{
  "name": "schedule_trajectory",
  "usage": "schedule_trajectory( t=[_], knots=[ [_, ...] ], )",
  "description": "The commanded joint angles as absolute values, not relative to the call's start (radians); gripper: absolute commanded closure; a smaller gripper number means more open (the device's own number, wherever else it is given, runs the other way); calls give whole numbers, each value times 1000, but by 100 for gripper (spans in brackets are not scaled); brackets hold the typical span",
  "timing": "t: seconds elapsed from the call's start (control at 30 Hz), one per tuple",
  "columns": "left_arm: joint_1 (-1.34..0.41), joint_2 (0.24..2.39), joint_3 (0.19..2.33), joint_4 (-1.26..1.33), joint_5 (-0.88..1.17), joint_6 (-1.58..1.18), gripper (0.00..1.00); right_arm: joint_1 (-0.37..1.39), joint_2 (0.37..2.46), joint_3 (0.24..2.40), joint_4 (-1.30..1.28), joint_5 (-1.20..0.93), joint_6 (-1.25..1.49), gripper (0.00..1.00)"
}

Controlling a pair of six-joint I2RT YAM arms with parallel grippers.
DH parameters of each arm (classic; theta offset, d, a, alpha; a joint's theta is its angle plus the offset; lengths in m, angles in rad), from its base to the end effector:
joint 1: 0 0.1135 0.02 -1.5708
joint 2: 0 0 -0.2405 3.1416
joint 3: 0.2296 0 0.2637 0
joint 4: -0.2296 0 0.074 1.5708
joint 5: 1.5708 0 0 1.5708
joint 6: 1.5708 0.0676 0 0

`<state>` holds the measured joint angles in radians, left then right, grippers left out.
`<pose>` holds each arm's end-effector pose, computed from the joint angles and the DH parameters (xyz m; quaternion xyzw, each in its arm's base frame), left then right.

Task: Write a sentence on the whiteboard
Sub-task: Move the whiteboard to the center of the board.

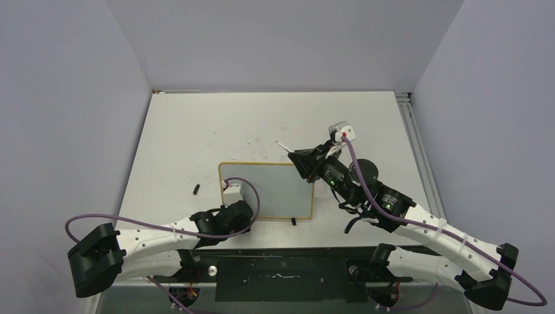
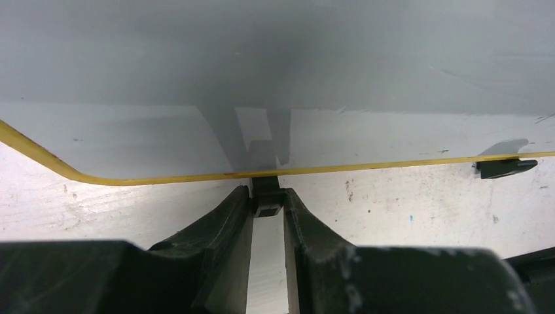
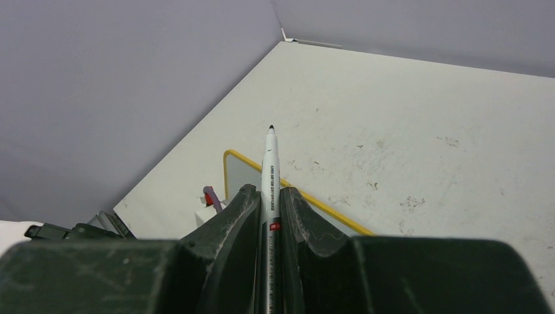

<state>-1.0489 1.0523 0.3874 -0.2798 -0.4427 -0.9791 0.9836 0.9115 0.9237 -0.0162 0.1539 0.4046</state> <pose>0.1343 -0.1755 0.1017 -0.0352 0.9300 -0.1447 0.3361 0.1579 0.2186 0.3662 -0.1497 0.6925 0.4082 0.5757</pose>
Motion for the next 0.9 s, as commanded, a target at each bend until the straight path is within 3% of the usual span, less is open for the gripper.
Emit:
schedule_trajectory(
  t=[0.0, 0.3, 0.87],
  knots=[
    [-1060, 1091, 402, -230, -482, -973, 84, 992, 907, 924, 43, 161, 403, 95],
    [-1129, 1178, 499, -246, -538, -963, 100, 992, 887, 921, 40, 178, 401, 95],
    [-1208, 1439, 718, -158, -514, -992, 100, 992, 826, 904, 16, 212, 391, 95]
  ],
)
